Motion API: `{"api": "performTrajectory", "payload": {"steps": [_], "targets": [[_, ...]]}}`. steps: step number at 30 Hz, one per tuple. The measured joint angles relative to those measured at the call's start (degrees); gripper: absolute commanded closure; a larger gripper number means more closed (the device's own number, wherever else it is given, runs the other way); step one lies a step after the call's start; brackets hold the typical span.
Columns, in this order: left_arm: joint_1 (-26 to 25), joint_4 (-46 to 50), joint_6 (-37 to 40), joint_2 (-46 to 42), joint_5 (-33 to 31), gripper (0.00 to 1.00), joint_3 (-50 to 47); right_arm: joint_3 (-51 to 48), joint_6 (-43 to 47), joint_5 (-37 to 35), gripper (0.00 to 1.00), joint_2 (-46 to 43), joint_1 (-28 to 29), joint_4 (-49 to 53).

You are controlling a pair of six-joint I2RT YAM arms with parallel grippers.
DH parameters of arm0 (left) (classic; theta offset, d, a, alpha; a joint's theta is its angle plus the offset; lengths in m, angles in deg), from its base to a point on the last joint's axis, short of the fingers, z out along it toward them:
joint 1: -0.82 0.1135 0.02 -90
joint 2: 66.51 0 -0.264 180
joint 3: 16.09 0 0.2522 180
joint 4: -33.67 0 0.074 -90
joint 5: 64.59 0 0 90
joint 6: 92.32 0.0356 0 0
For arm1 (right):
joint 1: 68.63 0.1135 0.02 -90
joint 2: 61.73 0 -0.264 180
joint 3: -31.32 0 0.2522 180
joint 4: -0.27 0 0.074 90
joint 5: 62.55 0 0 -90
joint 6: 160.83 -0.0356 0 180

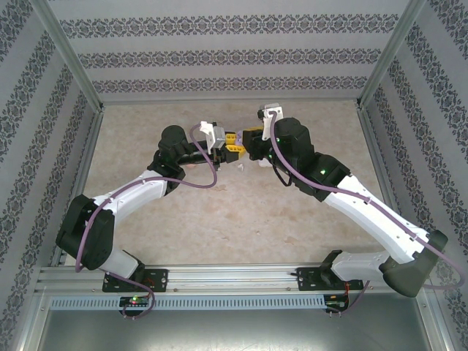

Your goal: Insert wireless bluetooth earbuds into charging case

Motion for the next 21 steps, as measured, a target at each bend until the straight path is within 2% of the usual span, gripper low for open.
{"api": "performTrajectory", "payload": {"steps": [21], "targets": [[0.02,0.85,-0.04,-0.02,-1.25,1.00,-0.02,-0.46,-0.20,1.73,0.83,0.59,-0.70,-0.90]]}}
